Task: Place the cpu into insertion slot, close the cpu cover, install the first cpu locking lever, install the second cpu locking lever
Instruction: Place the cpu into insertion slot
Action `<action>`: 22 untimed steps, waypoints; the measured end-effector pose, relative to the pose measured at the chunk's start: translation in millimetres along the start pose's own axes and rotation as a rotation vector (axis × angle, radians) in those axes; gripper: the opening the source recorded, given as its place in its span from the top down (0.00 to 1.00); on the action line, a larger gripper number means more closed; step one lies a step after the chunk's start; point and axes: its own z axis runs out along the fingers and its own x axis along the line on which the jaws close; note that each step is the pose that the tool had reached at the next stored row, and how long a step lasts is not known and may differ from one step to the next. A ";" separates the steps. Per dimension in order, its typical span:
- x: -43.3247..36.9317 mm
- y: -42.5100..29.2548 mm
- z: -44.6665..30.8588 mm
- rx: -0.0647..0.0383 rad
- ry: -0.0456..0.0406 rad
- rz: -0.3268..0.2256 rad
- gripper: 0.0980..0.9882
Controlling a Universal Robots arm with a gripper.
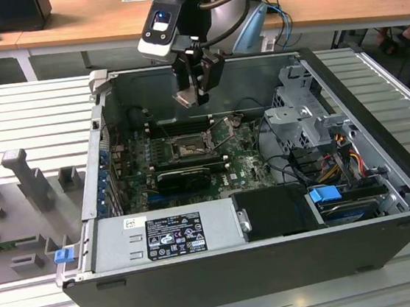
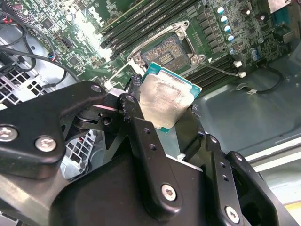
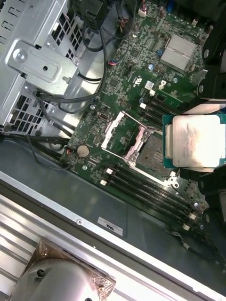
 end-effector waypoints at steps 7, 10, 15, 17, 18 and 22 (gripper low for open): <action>-0.1 -0.2 2.5 -0.001 -0.0030 0.039 0.51; -0.1 -0.3 3.8 -0.001 -0.0059 0.075 0.51; -0.7 -0.8 6.1 -0.002 -0.0075 0.092 0.51; -0.8 -0.8 6.6 -0.002 -0.0090 0.109 0.51; -0.8 -0.8 6.6 -0.002 -0.0102 0.118 0.51; -0.7 -0.9 6.9 -0.002 -0.0116 0.135 0.51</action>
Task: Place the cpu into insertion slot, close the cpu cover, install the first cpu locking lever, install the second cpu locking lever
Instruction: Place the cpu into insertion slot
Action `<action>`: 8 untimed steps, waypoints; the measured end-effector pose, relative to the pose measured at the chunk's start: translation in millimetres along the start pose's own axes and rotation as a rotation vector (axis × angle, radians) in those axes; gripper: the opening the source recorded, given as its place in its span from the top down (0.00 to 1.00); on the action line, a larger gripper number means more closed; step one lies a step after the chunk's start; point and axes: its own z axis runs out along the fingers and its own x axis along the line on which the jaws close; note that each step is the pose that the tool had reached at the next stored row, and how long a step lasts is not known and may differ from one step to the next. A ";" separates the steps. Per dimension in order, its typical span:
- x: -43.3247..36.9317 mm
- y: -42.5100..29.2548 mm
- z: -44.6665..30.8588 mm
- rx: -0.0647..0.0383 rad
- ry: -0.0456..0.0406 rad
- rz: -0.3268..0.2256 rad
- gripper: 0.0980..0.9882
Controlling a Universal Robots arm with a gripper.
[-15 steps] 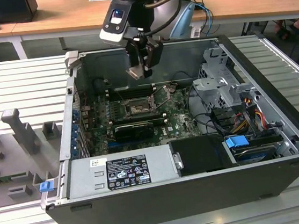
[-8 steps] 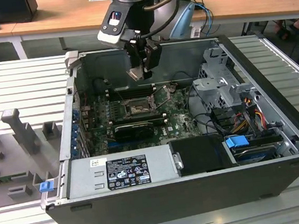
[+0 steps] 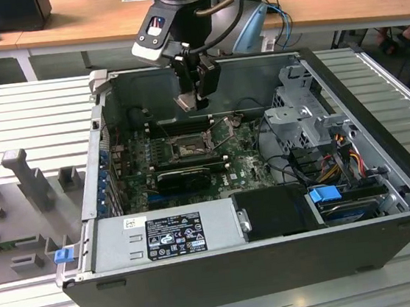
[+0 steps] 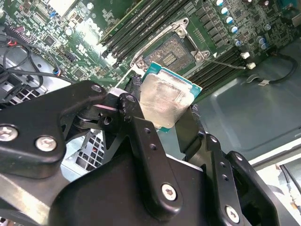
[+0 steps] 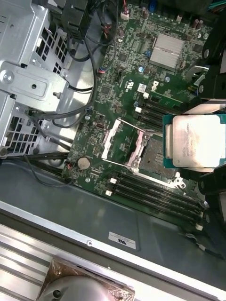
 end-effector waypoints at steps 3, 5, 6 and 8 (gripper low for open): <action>0.0 0.0 0.1 0.000 -0.0006 0.007 0.51; 0.0 0.0 0.2 0.000 -0.0009 0.011 0.51; 0.0 0.0 0.3 0.000 -0.0011 0.013 0.51; 0.0 -0.1 0.5 0.000 -0.0015 0.019 0.51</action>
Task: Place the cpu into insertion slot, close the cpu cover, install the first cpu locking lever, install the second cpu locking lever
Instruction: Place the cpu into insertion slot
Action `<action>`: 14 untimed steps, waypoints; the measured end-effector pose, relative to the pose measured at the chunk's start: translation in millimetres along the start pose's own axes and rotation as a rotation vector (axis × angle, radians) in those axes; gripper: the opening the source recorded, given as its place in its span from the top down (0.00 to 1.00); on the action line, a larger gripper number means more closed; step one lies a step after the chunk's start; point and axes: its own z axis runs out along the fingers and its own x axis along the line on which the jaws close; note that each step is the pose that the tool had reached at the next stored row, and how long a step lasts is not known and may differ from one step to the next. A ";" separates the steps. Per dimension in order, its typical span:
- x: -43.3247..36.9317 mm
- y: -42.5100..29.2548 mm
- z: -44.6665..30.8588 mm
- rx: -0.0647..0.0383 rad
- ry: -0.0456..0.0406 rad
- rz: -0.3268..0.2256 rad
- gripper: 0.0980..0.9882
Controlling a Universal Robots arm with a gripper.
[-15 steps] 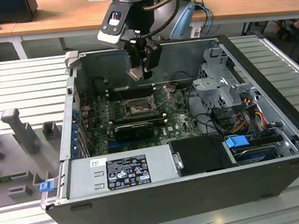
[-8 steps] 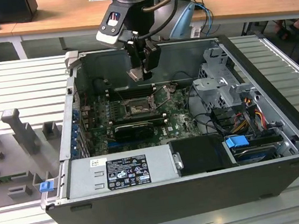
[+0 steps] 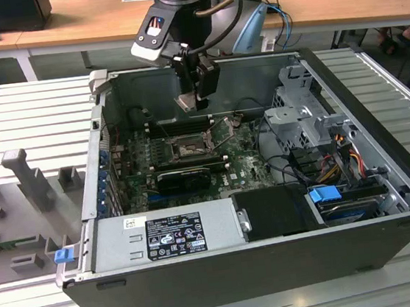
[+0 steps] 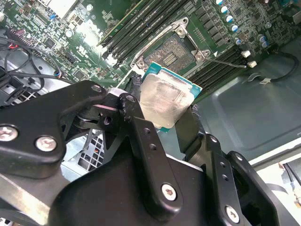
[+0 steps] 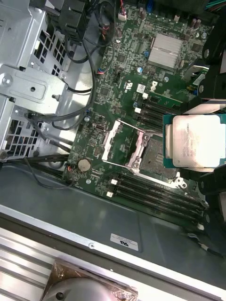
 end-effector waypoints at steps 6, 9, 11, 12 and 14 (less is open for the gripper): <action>0.0 0.0 0.3 0.000 -0.0014 0.017 0.51; 0.0 0.0 0.5 -0.001 -0.0020 0.025 0.51; 0.0 0.0 0.6 -0.001 -0.0025 0.030 0.51; 0.0 -0.1 0.6 -0.001 -0.0026 0.032 0.51; 0.0 -0.1 0.7 -0.001 -0.0031 0.037 0.51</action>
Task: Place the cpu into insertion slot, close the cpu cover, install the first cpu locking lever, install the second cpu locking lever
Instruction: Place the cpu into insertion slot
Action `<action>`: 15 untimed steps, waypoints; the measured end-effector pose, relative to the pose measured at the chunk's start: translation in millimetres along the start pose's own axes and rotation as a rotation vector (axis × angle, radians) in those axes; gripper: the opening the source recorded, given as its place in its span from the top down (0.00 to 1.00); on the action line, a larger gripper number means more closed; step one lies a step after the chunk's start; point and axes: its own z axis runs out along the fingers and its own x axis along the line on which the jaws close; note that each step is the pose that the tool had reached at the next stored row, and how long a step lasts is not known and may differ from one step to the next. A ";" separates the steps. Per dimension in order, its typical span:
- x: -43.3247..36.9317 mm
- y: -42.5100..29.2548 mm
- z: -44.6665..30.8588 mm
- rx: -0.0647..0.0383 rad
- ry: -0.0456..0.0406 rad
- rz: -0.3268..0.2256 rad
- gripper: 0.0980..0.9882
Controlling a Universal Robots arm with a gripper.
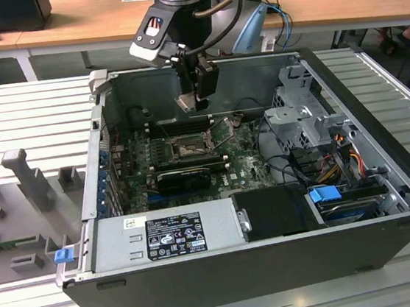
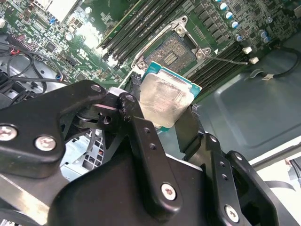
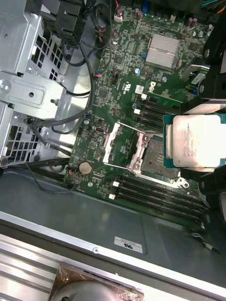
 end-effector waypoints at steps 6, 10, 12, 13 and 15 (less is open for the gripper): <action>0.0 -0.1 0.8 0.000 -0.0012 0.015 0.51; -0.1 -0.3 3.0 -0.001 -0.0032 0.040 0.51; -0.1 -0.4 4.6 -0.001 -0.0052 0.064 0.51; -0.1 -0.5 5.3 -0.002 -0.0058 0.072 0.51; -0.2 -0.6 7.1 -0.002 -0.0064 0.080 0.51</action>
